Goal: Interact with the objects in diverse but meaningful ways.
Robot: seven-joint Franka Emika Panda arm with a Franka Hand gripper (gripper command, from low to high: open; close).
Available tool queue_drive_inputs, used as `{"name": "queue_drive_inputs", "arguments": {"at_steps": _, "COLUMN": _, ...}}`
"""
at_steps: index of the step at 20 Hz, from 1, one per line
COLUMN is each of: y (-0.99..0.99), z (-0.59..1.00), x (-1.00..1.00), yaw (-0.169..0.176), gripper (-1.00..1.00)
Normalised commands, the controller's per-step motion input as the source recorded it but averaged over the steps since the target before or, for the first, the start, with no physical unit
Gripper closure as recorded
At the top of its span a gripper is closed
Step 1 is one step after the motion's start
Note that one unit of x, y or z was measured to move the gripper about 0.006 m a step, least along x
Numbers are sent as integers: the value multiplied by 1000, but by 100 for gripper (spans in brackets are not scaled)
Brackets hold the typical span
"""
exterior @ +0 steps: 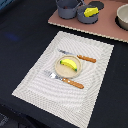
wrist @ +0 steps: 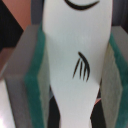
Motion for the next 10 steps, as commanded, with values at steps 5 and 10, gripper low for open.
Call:
{"name": "queue_drive_inputs", "arguments": {"at_steps": 5, "y": 173, "z": 3, "x": 210, "yaw": -22, "gripper": 100}}
{"name": "queue_drive_inputs", "arguments": {"at_steps": 10, "y": 99, "z": 0, "x": 187, "yaw": -18, "gripper": -100}}
